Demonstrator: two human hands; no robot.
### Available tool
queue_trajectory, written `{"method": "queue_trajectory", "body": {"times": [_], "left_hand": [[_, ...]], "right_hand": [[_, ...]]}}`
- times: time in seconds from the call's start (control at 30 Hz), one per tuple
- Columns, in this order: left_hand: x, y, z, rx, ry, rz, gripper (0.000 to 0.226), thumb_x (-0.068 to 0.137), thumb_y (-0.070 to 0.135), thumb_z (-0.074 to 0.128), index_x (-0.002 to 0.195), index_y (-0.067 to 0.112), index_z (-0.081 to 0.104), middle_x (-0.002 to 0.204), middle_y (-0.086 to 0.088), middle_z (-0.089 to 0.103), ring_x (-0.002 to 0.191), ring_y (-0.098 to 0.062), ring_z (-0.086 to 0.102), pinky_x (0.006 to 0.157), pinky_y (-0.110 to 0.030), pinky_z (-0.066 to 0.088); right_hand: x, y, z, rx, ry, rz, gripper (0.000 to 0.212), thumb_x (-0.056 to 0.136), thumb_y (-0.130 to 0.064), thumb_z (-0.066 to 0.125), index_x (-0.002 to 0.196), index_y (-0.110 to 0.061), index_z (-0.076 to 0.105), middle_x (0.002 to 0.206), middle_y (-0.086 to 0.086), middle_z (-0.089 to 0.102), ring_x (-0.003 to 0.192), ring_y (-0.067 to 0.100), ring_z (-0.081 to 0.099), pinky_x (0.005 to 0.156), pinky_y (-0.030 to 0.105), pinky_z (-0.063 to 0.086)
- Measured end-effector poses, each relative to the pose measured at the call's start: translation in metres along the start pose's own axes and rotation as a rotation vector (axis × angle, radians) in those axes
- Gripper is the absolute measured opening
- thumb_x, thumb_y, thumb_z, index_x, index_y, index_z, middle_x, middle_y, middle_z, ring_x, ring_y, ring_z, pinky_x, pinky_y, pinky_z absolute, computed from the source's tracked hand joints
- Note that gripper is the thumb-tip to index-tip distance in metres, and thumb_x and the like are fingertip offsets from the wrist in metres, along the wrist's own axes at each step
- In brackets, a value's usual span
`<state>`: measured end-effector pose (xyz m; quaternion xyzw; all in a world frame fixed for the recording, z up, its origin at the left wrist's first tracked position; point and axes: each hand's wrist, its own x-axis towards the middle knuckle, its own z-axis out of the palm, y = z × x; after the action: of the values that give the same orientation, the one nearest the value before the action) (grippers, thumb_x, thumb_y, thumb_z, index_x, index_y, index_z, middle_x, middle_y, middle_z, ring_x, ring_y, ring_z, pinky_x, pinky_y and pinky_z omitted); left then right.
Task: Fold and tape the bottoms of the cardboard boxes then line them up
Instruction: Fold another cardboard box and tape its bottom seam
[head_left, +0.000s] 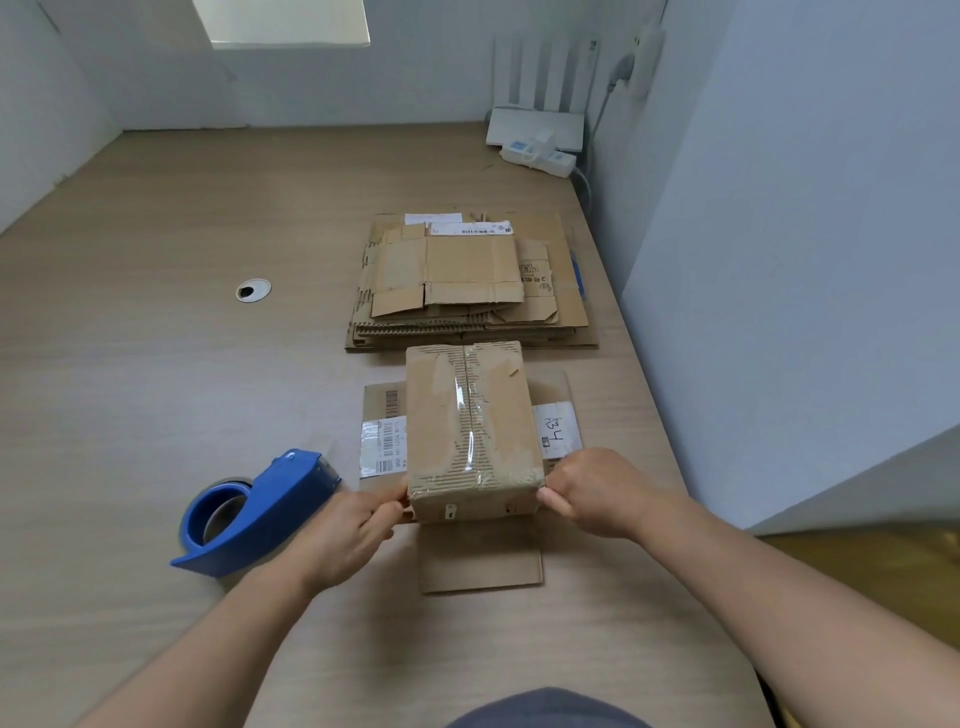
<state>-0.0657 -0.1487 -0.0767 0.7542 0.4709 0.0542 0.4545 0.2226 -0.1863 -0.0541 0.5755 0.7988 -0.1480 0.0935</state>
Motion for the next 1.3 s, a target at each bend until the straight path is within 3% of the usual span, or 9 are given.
{"method": "queue_trajectory", "body": {"times": [0.07, 0.37, 0.53, 0.67, 0.8, 0.87, 1.03, 1.17, 1.3], "left_hand": [[0.001, -0.002, -0.003, -0.033, -0.004, -0.005, 0.037, 0.101, 0.025, 0.036, 0.122, 0.054, 0.049, 0.129, 0.021, 0.056, 0.109, 0.000, 0.059, 0.090, -0.022, 0.052], [0.001, 0.002, 0.003, 0.085, 0.064, -0.028, 0.038, 0.090, 0.053, 0.040, 0.127, 0.049, 0.051, 0.118, 0.026, 0.058, 0.105, -0.001, 0.060, 0.090, -0.018, 0.049], [0.009, 0.007, 0.012, 0.044, 0.238, -0.132, 0.026, 0.097, 0.035, 0.048, 0.113, 0.029, 0.068, 0.095, 0.008, 0.072, 0.090, -0.004, 0.067, 0.082, -0.035, 0.057], [0.001, 0.018, 0.012, 0.005, 0.272, -0.139, 0.029, 0.095, 0.031, 0.054, 0.123, 0.030, 0.062, 0.105, 0.009, 0.070, 0.098, -0.008, 0.065, 0.086, -0.024, 0.052], [-0.005, 0.035, 0.011, -0.248, 0.258, -0.149, 0.062, 0.091, 0.034, 0.059, 0.146, 0.034, 0.030, 0.134, 0.011, 0.052, 0.120, -0.010, 0.055, 0.096, -0.026, 0.043], [-0.001, 0.048, 0.014, -0.346, 0.278, -0.148, 0.060, 0.094, 0.038, 0.053, 0.148, 0.036, 0.025, 0.137, 0.010, 0.047, 0.125, -0.016, 0.051, 0.100, -0.032, 0.043], [0.004, 0.070, 0.028, -0.315, 0.259, -0.229, 0.059, 0.094, 0.047, 0.047, 0.148, 0.031, 0.027, 0.126, 0.001, 0.060, 0.109, -0.014, 0.058, 0.096, -0.034, 0.048], [0.012, 0.075, 0.019, -0.171, 0.345, -0.207, 0.068, 0.093, 0.044, 0.052, 0.150, 0.024, 0.020, 0.139, 0.001, 0.049, 0.127, -0.017, 0.048, 0.101, -0.037, 0.042], [0.036, 0.076, 0.005, -0.099, 0.471, -0.270, 0.082, 0.089, 0.049, 0.056, 0.152, 0.021, 0.012, 0.157, -0.003, 0.022, 0.143, -0.022, 0.025, 0.112, -0.046, 0.031]], "right_hand": [[0.000, 0.001, 0.001, -0.002, -0.001, 0.001, 0.040, 0.101, -0.035, 0.035, 0.093, -0.014, 0.068, 0.099, 0.007, 0.067, 0.094, 0.025, 0.059, 0.068, 0.029, 0.035], [-0.001, -0.004, -0.005, 0.002, -0.028, 0.036, 0.036, 0.101, -0.036, 0.035, 0.085, -0.018, 0.062, 0.089, 0.005, 0.062, 0.079, 0.020, 0.049, 0.067, 0.028, 0.033], [0.002, -0.007, -0.006, 0.017, -0.042, 0.098, 0.036, 0.101, -0.036, 0.035, 0.090, -0.016, 0.063, 0.100, 0.007, 0.066, 0.090, 0.024, 0.057, 0.069, 0.030, 0.036], [-0.001, -0.008, -0.002, 0.135, -0.073, 0.237, 0.035, 0.091, -0.057, 0.043, 0.087, -0.025, 0.057, 0.102, 0.000, 0.063, 0.092, 0.020, 0.057, 0.070, 0.031, 0.041], [0.002, -0.015, 0.007, 0.524, 0.109, 0.482, 0.078, 0.079, -0.077, 0.040, 0.139, -0.027, 0.040, 0.138, -0.002, 0.050, 0.121, 0.019, 0.051, 0.093, 0.038, 0.046], [0.011, -0.024, 0.009, 0.675, 0.166, 0.527, 0.085, 0.081, -0.075, 0.039, 0.146, -0.021, 0.029, 0.143, 0.000, 0.046, 0.125, 0.020, 0.048, 0.098, 0.042, 0.045], [0.012, -0.022, 0.000, 0.839, 0.293, 0.613, 0.060, 0.085, -0.053, 0.059, 0.132, -0.020, 0.040, 0.127, -0.001, 0.057, 0.108, 0.019, 0.056, 0.090, 0.036, 0.047], [-0.014, 0.013, -0.009, 0.863, 0.114, 0.513, 0.080, 0.086, -0.040, 0.065, 0.151, -0.026, 0.020, 0.146, 0.000, 0.040, 0.127, 0.020, 0.044, 0.101, 0.030, 0.036], [-0.033, 0.040, -0.010, 0.887, -0.046, 0.418, 0.083, 0.082, -0.030, 0.072, 0.149, -0.033, 0.022, 0.151, -0.004, 0.033, 0.132, 0.014, 0.037, 0.108, 0.025, 0.028]]}}
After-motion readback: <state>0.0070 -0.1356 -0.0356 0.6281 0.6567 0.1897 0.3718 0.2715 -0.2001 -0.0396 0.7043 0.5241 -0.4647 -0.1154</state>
